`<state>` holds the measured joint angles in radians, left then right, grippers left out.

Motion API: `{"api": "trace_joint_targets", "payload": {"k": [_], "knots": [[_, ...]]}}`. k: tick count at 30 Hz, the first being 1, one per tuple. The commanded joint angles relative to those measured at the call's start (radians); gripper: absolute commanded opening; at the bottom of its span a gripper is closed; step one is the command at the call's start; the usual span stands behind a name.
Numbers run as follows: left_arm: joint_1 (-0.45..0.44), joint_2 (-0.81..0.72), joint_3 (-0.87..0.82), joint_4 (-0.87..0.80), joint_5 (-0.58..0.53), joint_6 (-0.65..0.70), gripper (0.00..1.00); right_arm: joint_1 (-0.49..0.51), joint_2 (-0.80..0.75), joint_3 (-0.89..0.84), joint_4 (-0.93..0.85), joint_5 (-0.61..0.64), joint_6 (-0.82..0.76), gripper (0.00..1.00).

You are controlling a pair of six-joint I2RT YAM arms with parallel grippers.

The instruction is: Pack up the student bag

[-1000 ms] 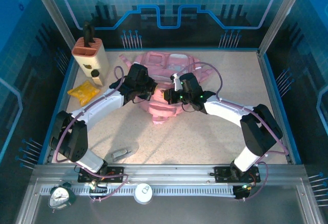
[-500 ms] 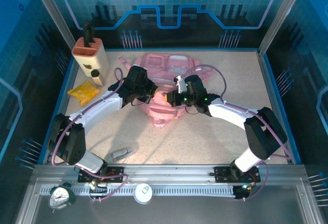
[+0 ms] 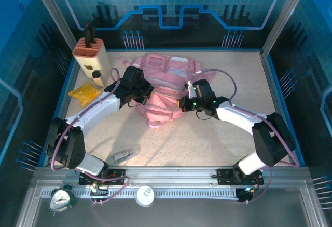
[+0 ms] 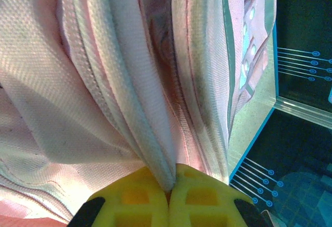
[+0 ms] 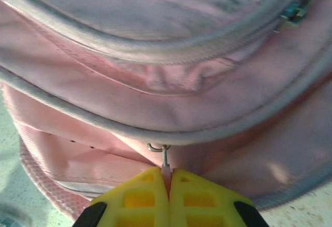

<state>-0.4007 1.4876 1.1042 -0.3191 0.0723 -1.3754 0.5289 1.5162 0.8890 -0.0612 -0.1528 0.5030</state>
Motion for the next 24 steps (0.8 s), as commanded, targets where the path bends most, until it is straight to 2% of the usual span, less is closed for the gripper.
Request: {"api": "trace_joint_targets", "payload": {"k": [1, 5, 8, 11, 13, 16, 19, 21, 24], "knots": [[0.054, -0.049, 0.074, -0.009, -0.049, 0.081, 0.0, -0.046, -0.028, -0.022, -0.095, 0.1, -0.016, 0.0], [0.083, -0.033, 0.101, -0.036, -0.031, 0.158, 0.0, -0.11, -0.034, -0.041, -0.102, 0.095, -0.037, 0.0], [0.096, 0.008, 0.108, -0.011, 0.023, 0.177, 0.0, -0.092, -0.036, -0.023, -0.136, 0.089, -0.077, 0.0], [0.132, 0.076, 0.157, 0.004, 0.09, 0.243, 0.0, -0.01, -0.069, -0.03, -0.156, 0.087, -0.112, 0.0], [0.155, 0.13, 0.212, -0.004, 0.153, 0.299, 0.0, 0.07, -0.089, -0.04, -0.142, 0.095, -0.082, 0.0], [0.165, 0.17, 0.269, -0.068, 0.137, 0.351, 0.01, 0.141, -0.035, -0.001, -0.102, 0.042, -0.032, 0.0], [0.16, 0.123, 0.202, -0.044, 0.127, 0.354, 0.28, 0.146, 0.012, 0.042, -0.058, 0.029, -0.002, 0.0], [0.155, 0.063, 0.106, -0.022, 0.109, 0.307, 0.36, 0.149, 0.019, 0.038, -0.017, 0.017, 0.005, 0.0], [0.114, -0.055, -0.092, 0.097, 0.084, 0.172, 0.43, 0.156, 0.031, 0.052, -0.034, 0.03, 0.003, 0.0]]}}
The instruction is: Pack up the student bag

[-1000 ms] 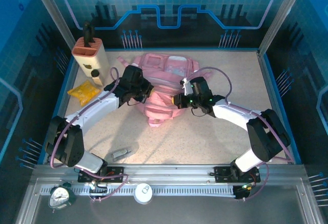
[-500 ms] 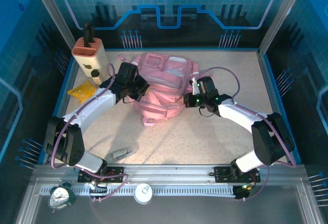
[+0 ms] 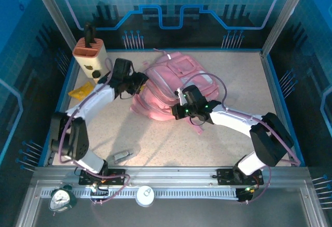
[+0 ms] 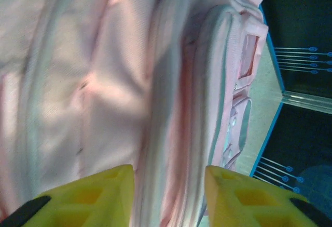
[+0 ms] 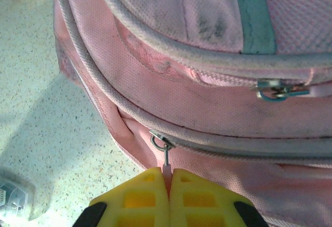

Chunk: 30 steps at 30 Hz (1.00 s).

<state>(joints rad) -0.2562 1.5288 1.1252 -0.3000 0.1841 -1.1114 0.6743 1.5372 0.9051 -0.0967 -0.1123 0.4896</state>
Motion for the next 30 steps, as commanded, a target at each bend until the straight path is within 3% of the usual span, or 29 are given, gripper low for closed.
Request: {"api": "trace_joint_targets", "payload": {"k": [1, 4, 7, 10, 12, 17, 23, 27, 30], "knots": [[-0.068, -0.129, -0.163, 0.105, -0.062, -0.134, 0.44, 0.012, 0.011, 0.035, 0.003, -0.012, 0.017, 0.0], [-0.177, -0.145, -0.225, 0.149, -0.139, -0.229, 0.48, 0.016, 0.009, 0.032, -0.011, -0.006, 0.015, 0.0], [-0.226, -0.067, -0.225, 0.217, -0.143, -0.289, 0.5, 0.022, 0.003, 0.025, -0.011, 0.002, 0.015, 0.0], [-0.255, 0.022, -0.167, 0.244, -0.127, -0.28, 0.47, 0.027, 0.003, 0.025, -0.02, 0.003, 0.011, 0.0], [-0.262, 0.058, -0.125, 0.205, -0.147, -0.265, 0.37, 0.028, -0.001, 0.019, -0.025, 0.016, 0.005, 0.0], [-0.233, 0.041, -0.109, 0.119, -0.211, -0.198, 0.0, 0.002, -0.047, -0.008, -0.106, 0.118, -0.007, 0.0], [-0.092, -0.037, -0.185, 0.094, -0.147, -0.135, 0.0, -0.141, -0.116, -0.105, -0.167, 0.182, -0.044, 0.0], [-0.071, -0.084, -0.214, 0.088, -0.147, -0.113, 0.0, -0.238, -0.115, -0.098, -0.181, 0.17, -0.059, 0.0], [-0.072, -0.078, -0.2, 0.1, -0.104, -0.104, 0.0, -0.239, -0.124, -0.06, -0.184, 0.123, -0.062, 0.0]]}}
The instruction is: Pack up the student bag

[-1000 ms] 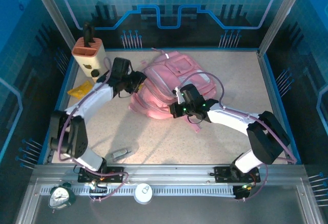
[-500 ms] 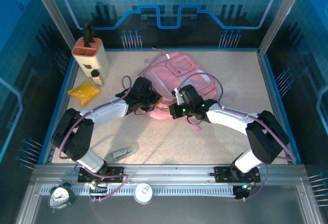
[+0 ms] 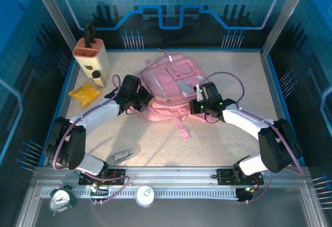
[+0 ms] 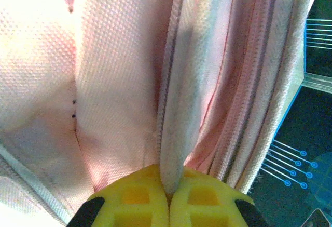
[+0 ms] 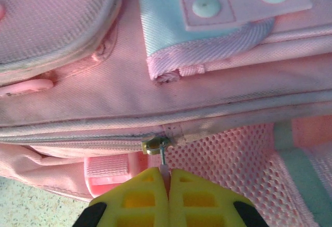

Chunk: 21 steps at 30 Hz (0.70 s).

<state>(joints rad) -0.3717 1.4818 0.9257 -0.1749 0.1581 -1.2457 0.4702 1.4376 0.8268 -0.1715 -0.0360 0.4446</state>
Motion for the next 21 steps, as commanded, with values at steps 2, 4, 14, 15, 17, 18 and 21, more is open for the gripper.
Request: {"api": "trace_joint_targets", "payload": {"k": [2, 4, 14, 15, 17, 18, 21], "knots": [[0.043, -0.023, 0.014, -0.026, -0.053, 0.053, 0.0, -0.03, -0.038, 0.039, -0.103, -0.021, -0.011, 0.02], [0.038, -0.027, 0.041, -0.067, -0.043, 0.083, 0.02, -0.027, -0.062, 0.047, -0.108, -0.095, 0.002, 0.25], [-0.113, -0.144, 0.106, -0.251, -0.234, 0.245, 0.41, -0.036, 0.117, 0.265, -0.108, -0.293, 0.221, 0.46], [-0.13, -0.143, 0.127, -0.273, -0.255, 0.271, 0.43, -0.035, 0.151, 0.285, -0.102, -0.285, 0.232, 0.48], [-0.175, -0.135, 0.171, -0.324, -0.311, 0.308, 0.48, -0.03, 0.203, 0.314, -0.084, -0.285, 0.248, 0.51], [-0.2, -0.126, 0.194, -0.352, -0.344, 0.33, 0.5, -0.026, 0.23, 0.335, -0.089, -0.271, 0.251, 0.54], [-0.244, -0.095, 0.232, -0.396, -0.403, 0.35, 0.56, -0.013, 0.294, 0.383, -0.106, -0.263, 0.259, 0.57]]}}
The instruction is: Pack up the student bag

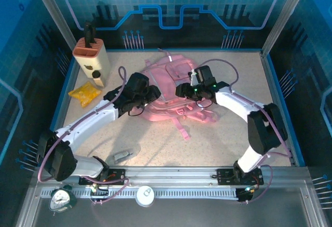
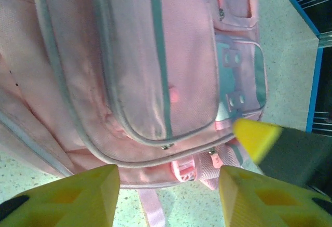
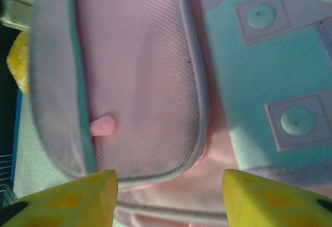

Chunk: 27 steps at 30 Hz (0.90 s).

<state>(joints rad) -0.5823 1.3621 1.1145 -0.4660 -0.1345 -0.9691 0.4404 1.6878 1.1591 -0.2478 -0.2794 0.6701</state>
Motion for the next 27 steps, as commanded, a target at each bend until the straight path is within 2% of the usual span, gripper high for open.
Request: {"api": "trace_joint_targets", "payload": {"k": [1, 4, 9, 13, 15, 18, 22, 27], "knots": [[-0.041, 0.032, 0.046, -0.102, -0.114, 0.075, 0.57, 0.017, 0.058, 0.057, -0.037, -0.006, 0.039, 0.58], [-0.077, 0.056, 0.05, -0.1, -0.165, 0.073, 0.61, 0.018, 0.093, 0.043, 0.023, -0.006, 0.067, 0.56], [-0.116, 0.11, 0.077, -0.116, -0.214, 0.065, 0.68, 0.022, 0.122, 0.053, 0.091, -0.037, 0.106, 0.42], [-0.161, 0.135, 0.093, -0.136, -0.287, 0.05, 0.74, 0.022, 0.133, 0.065, 0.093, -0.029, 0.134, 0.38], [-0.178, 0.147, 0.1, -0.16, -0.322, 0.029, 0.77, 0.023, 0.127, 0.051, 0.111, -0.032, 0.156, 0.26], [-0.199, 0.171, 0.102, -0.174, -0.356, 0.001, 0.81, 0.024, 0.088, 0.017, 0.176, -0.052, 0.206, 0.19], [-0.226, 0.226, 0.143, -0.243, -0.403, -0.042, 0.9, 0.038, 0.045, 0.009, 0.207, -0.061, 0.249, 0.03], [-0.27, 0.271, 0.16, -0.234, -0.441, -0.104, 0.96, 0.047, -0.005, -0.055, 0.311, -0.077, 0.345, 0.0]]}}
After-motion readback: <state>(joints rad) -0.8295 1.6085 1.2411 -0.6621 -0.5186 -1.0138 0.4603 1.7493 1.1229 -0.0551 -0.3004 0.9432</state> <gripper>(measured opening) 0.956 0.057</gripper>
